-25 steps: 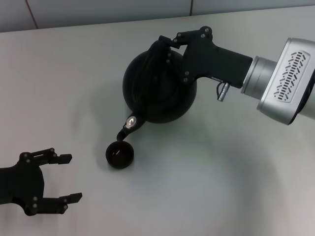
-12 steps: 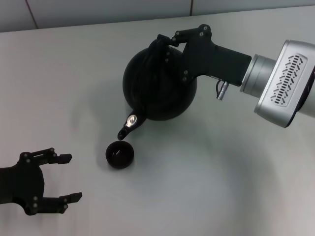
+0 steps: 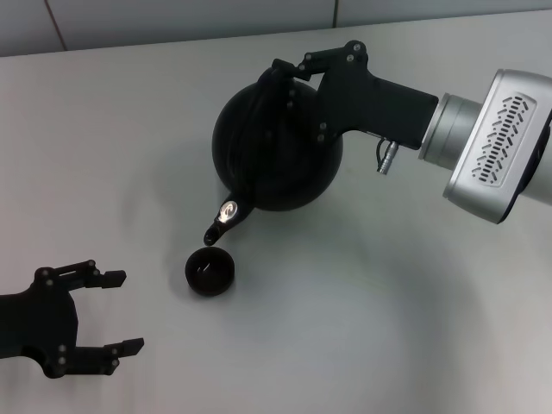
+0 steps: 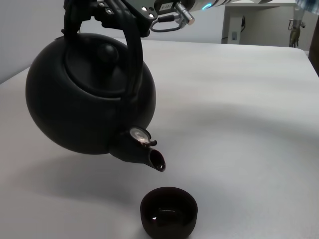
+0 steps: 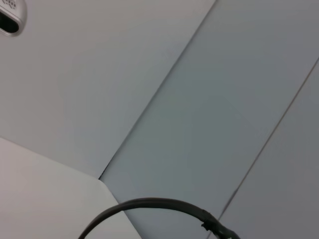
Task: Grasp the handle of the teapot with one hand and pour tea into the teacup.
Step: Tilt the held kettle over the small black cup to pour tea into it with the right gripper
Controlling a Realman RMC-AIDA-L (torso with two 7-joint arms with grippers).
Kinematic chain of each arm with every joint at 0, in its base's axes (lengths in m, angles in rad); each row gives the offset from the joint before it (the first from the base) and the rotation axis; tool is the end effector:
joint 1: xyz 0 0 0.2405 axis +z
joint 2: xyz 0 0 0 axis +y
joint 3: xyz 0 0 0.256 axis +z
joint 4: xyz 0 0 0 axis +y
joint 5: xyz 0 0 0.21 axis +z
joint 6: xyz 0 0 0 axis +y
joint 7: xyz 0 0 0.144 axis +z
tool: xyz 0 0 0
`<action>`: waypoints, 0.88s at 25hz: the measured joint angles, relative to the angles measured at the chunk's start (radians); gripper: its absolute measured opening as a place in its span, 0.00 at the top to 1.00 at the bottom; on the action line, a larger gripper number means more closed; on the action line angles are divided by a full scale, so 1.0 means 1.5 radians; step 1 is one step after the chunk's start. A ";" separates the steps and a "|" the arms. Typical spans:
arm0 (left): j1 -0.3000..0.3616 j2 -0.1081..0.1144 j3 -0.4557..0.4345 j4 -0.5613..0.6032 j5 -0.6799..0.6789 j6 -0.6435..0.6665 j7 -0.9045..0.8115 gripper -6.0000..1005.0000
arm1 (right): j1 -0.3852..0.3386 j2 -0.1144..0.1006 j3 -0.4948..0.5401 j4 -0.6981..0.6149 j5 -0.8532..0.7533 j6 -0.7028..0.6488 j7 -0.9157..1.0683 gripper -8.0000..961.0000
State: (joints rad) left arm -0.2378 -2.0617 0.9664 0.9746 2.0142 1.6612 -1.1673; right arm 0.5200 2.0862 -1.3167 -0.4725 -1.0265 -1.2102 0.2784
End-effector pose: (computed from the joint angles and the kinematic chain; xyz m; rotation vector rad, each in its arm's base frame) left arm -0.3002 0.2573 0.0140 -2.9206 -0.1947 -0.3509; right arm 0.2150 0.3582 -0.0420 -2.2573 -0.4021 0.6841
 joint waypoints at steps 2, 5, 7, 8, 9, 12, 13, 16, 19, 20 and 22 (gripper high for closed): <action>0.000 0.000 0.000 0.000 0.000 0.000 0.000 0.14 | 0.000 0.000 -0.004 -0.001 0.000 0.000 0.000 0.90; 0.001 0.000 0.000 -0.001 0.000 0.000 0.000 0.14 | 0.000 0.000 -0.007 -0.006 0.000 0.000 0.000 0.90; 0.001 0.000 0.000 -0.001 0.000 0.000 0.000 0.14 | -0.001 0.000 -0.012 -0.010 0.000 0.000 -0.001 0.90; 0.002 0.000 0.000 -0.001 0.000 0.000 0.000 0.14 | -0.002 0.000 -0.016 -0.011 0.000 0.000 -0.001 0.90; 0.002 0.000 0.000 -0.002 0.000 0.000 0.000 0.14 | -0.003 0.001 -0.020 -0.012 0.000 0.000 -0.004 0.90; 0.003 0.001 0.000 -0.002 0.000 0.000 0.000 0.14 | -0.003 0.001 -0.022 -0.013 0.000 0.000 -0.008 0.90; 0.004 0.001 0.000 -0.002 0.000 0.000 0.000 0.14 | -0.003 0.001 -0.022 -0.015 0.000 0.000 -0.009 0.90; 0.006 0.001 0.000 -0.003 0.000 0.000 0.000 0.14 | -0.005 0.002 -0.023 -0.021 0.000 -0.001 -0.010 0.90; 0.007 0.001 0.000 -0.004 0.001 0.002 0.000 0.14 | -0.005 0.002 -0.024 -0.025 0.000 -0.001 -0.011 0.90; 0.007 0.001 0.000 -0.004 0.001 0.002 0.000 0.14 | -0.005 0.002 -0.024 -0.025 0.000 -0.001 -0.011 0.90; 0.007 0.001 0.000 -0.004 0.001 0.003 0.000 0.14 | -0.005 0.002 -0.027 -0.026 0.000 -0.001 -0.014 0.90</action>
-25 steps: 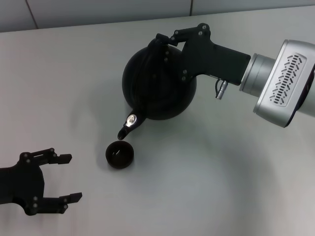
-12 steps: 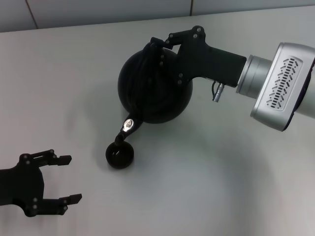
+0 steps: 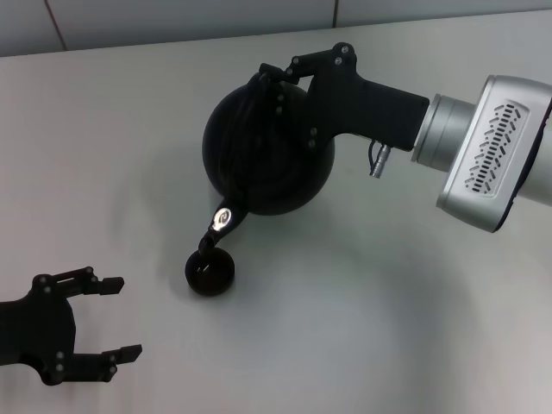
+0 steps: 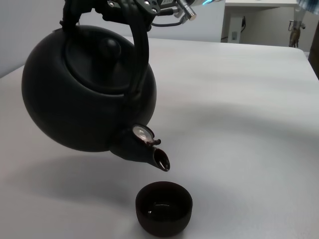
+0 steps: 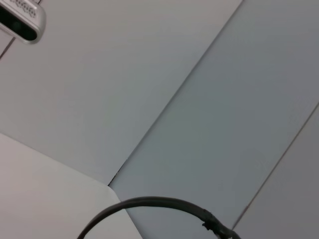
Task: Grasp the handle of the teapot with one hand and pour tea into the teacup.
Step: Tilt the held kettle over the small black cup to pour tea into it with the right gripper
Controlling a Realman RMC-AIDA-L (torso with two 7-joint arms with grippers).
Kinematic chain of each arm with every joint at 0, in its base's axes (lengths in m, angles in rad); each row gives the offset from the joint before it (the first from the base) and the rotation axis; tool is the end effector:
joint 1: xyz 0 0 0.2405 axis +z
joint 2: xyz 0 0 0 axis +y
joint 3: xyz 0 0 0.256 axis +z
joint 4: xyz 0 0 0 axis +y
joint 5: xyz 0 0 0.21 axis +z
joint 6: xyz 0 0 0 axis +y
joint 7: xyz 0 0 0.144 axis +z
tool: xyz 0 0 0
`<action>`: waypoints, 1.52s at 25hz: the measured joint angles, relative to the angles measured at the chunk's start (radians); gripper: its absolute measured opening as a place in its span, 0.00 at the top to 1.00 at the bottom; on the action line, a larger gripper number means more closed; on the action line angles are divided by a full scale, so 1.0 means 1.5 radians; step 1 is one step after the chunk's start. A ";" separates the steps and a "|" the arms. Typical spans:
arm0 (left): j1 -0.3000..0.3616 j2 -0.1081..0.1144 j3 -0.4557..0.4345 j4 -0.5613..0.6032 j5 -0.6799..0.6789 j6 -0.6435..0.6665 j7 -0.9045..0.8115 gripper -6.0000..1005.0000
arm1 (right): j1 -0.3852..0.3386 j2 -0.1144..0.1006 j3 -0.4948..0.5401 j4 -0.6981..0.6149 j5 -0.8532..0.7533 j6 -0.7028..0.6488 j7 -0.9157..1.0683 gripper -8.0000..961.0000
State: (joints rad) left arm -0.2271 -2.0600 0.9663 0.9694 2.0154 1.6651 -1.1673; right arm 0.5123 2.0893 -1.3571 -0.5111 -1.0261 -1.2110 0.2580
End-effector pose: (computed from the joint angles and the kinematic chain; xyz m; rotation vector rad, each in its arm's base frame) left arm -0.3037 0.2530 0.0138 -2.9236 -0.2160 -0.3513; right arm 0.2064 0.3554 -0.0453 -2.2626 -0.4803 0.6872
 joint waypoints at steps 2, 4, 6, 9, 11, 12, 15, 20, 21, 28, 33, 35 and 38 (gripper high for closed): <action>0.000 0.000 0.000 -0.001 0.000 0.000 0.000 0.14 | 0.000 0.000 -0.004 -0.001 0.000 0.000 -0.002 0.91; 0.000 0.000 0.000 -0.001 0.000 -0.001 0.000 0.14 | 0.000 0.000 -0.004 -0.002 0.000 0.000 -0.002 0.91; 0.000 0.000 0.000 -0.001 0.000 -0.001 0.000 0.14 | 0.000 0.000 -0.004 -0.002 0.000 0.000 -0.003 0.91; 0.000 0.001 0.000 -0.001 0.000 -0.001 0.000 0.14 | 0.000 0.000 -0.004 -0.003 0.000 0.000 -0.012 0.91; 0.000 0.001 0.000 0.000 0.000 -0.001 0.000 0.14 | -0.001 0.000 -0.004 -0.003 0.000 0.001 -0.019 0.91; 0.000 0.001 0.000 0.000 0.000 -0.001 0.000 0.14 | -0.002 0.000 -0.004 -0.003 0.000 0.001 -0.030 0.91; 0.000 0.001 0.000 0.002 0.000 -0.002 0.000 0.14 | -0.002 0.000 -0.004 -0.003 0.000 0.001 -0.034 0.91; 0.000 0.001 0.000 0.001 0.000 -0.003 0.000 0.14 | -0.002 0.000 -0.004 -0.003 0.000 0.001 -0.037 0.91; 0.000 0.001 0.000 0.001 0.000 -0.003 0.000 0.14 | -0.002 0.000 -0.004 -0.003 0.000 0.001 -0.037 0.91; -0.001 0.000 0.000 -0.001 0.000 -0.006 0.000 0.14 | -0.002 0.000 -0.004 -0.003 0.000 0.001 -0.054 0.91; 0.000 0.000 0.000 -0.002 0.000 -0.007 0.000 0.14 | -0.003 -0.001 -0.004 -0.010 -0.003 0.000 -0.055 0.91; 0.000 -0.001 0.000 -0.002 0.000 -0.008 0.000 0.14 | -0.003 -0.001 -0.004 -0.013 -0.008 0.000 -0.055 0.91; 0.000 -0.001 0.000 -0.002 0.000 -0.008 0.000 0.14 | -0.003 -0.001 -0.004 -0.014 -0.014 0.000 -0.055 0.91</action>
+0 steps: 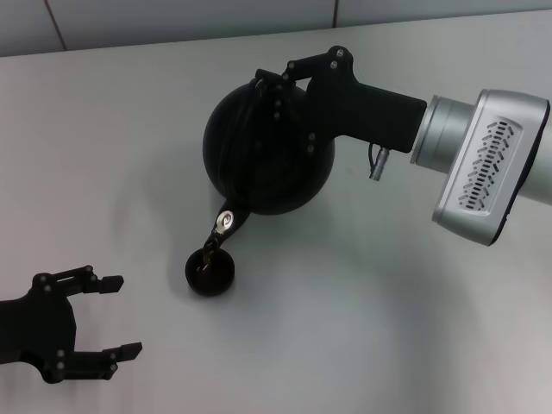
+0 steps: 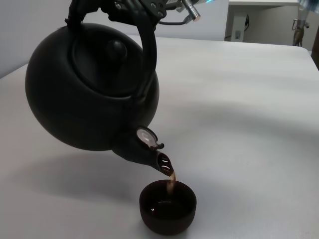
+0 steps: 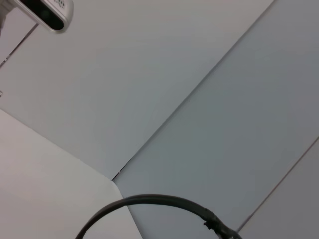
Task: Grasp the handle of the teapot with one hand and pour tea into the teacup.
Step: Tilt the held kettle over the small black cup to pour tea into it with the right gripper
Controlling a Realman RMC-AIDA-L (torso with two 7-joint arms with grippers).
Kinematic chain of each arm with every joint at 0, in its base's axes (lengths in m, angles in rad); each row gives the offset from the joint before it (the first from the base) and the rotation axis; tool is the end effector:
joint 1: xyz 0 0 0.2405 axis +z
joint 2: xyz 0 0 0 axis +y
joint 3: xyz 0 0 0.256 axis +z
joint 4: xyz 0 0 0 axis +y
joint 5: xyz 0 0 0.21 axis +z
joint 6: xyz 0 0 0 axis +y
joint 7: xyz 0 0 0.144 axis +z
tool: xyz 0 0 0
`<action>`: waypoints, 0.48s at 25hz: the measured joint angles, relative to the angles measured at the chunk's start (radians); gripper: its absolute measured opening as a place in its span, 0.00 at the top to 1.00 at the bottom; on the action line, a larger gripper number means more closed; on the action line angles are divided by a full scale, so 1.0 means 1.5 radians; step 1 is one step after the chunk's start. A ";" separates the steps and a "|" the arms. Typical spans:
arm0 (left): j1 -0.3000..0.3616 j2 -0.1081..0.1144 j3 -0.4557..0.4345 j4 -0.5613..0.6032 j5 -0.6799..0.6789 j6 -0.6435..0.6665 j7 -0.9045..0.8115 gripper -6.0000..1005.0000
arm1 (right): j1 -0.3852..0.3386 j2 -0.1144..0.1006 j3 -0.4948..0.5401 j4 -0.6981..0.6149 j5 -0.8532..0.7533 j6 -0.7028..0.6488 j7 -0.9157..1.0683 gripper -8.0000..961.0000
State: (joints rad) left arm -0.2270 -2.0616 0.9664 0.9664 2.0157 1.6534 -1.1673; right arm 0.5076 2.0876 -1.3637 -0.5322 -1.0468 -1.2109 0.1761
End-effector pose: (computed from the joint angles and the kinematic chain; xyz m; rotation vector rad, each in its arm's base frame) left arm -0.3046 0.2539 0.0129 -2.9154 -0.2221 -0.3459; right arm 0.2046 0.3544 -0.0453 -2.2374 -0.6062 0.6369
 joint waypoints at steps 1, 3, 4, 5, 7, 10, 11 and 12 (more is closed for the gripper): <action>0.000 0.000 0.000 0.000 0.000 0.000 0.000 0.14 | 0.000 0.000 0.000 0.000 -0.001 0.000 0.000 0.91; 0.000 0.000 0.000 0.000 0.000 0.000 0.000 0.14 | 0.000 0.000 0.000 -0.002 -0.002 0.000 0.000 0.91; 0.000 0.000 0.000 0.000 0.000 0.000 0.000 0.14 | 0.000 0.000 0.000 -0.002 -0.002 0.000 0.000 0.91; 0.000 0.000 0.000 0.000 0.000 0.000 0.000 0.14 | 0.000 0.000 0.000 -0.002 -0.002 0.000 0.000 0.91; 0.000 0.000 0.000 -0.001 0.000 0.000 0.000 0.14 | 0.000 0.000 0.000 -0.003 -0.002 0.000 0.000 0.91; 0.000 0.000 0.000 -0.001 0.000 -0.001 0.000 0.14 | 0.000 0.000 0.000 -0.003 -0.002 0.000 -0.003 0.91; 0.000 0.000 0.000 -0.001 0.000 -0.001 0.000 0.14 | 0.000 0.000 0.000 -0.003 -0.002 0.000 -0.004 0.91; 0.000 0.000 0.000 -0.001 0.000 -0.001 0.000 0.14 | 0.000 0.000 0.000 -0.003 -0.002 0.000 -0.006 0.91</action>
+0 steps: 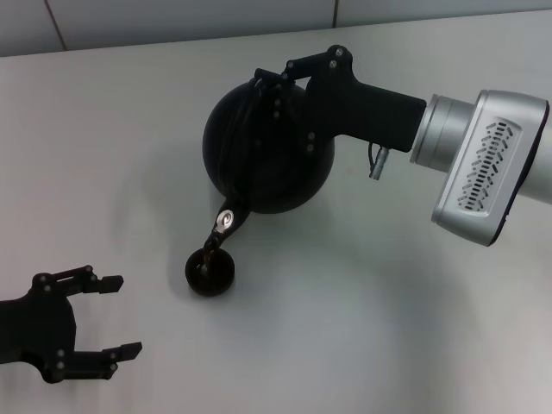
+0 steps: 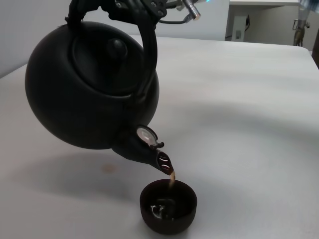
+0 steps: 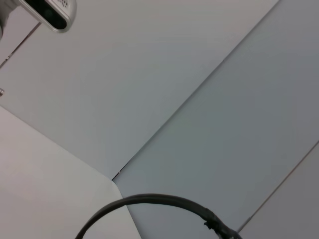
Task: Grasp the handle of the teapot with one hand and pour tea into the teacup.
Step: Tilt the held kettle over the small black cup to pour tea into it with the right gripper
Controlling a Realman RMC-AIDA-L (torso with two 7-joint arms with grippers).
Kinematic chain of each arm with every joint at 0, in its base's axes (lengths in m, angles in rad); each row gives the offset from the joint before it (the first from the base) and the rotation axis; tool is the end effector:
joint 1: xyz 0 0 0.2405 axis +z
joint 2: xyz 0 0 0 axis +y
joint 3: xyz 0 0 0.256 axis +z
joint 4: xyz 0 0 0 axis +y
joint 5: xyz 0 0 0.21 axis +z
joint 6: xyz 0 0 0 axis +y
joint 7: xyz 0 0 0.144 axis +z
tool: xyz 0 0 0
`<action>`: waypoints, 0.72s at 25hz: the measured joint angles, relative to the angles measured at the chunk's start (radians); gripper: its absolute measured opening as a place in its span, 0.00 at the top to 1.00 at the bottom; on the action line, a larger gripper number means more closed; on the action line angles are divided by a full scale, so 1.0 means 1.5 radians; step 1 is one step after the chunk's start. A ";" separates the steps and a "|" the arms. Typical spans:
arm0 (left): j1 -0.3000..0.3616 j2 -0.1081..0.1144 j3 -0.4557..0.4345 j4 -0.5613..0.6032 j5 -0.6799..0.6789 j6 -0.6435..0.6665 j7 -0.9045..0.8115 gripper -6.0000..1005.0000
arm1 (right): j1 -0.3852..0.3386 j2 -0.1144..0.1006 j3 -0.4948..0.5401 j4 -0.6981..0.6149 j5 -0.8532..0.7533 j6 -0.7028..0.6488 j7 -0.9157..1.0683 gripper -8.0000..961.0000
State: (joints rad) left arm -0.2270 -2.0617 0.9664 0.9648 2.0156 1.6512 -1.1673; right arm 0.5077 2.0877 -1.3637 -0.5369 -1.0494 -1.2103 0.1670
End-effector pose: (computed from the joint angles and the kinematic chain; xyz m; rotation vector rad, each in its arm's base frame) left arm -0.3049 0.2540 0.0127 -2.9141 -0.2244 -0.3454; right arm 0.2037 0.3548 -0.0450 -2.2322 -0.6225 0.6317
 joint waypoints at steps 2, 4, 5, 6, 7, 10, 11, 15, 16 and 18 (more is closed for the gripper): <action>0.000 0.000 0.000 0.000 0.000 -0.001 0.000 0.14 | 0.000 0.000 0.000 0.000 0.000 0.000 -0.001 0.91; 0.000 0.000 0.000 0.000 0.000 -0.002 0.000 0.14 | 0.000 0.000 0.000 0.000 0.000 0.000 -0.002 0.91; 0.000 0.000 0.000 0.000 0.000 -0.002 0.000 0.14 | 0.000 0.000 0.000 0.000 0.000 0.000 -0.002 0.91; 0.000 0.000 0.000 0.000 0.000 -0.002 0.000 0.14 | 0.000 0.000 0.000 0.000 0.000 0.000 -0.003 0.91; 0.000 0.000 0.000 0.000 0.000 -0.004 0.000 0.14 | 0.000 0.000 0.000 0.000 0.000 0.000 -0.003 0.91; 0.000 0.000 0.000 0.000 0.000 -0.005 0.000 0.14 | 0.000 0.000 0.000 0.000 0.000 0.000 -0.003 0.91; 0.000 0.000 0.000 0.000 0.000 -0.005 0.000 0.14 | 0.000 0.000 0.000 0.000 0.000 0.000 -0.003 0.91; 0.000 0.000 0.000 0.000 0.000 -0.006 0.000 0.14 | 0.000 0.000 0.000 0.000 0.000 -0.001 -0.003 0.91; 0.000 0.000 0.000 0.000 0.000 -0.006 0.000 0.14 | 0.000 0.000 0.000 0.000 0.000 -0.002 -0.003 0.91; 0.000 0.000 0.000 0.000 0.000 -0.006 0.000 0.14 | -0.001 0.001 0.000 0.002 0.000 -0.003 -0.002 0.91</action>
State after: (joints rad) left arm -0.2269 -2.0616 0.9664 0.9648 2.0156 1.6428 -1.1673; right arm 0.5068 2.0888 -1.3637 -0.5346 -1.0492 -1.2154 0.1633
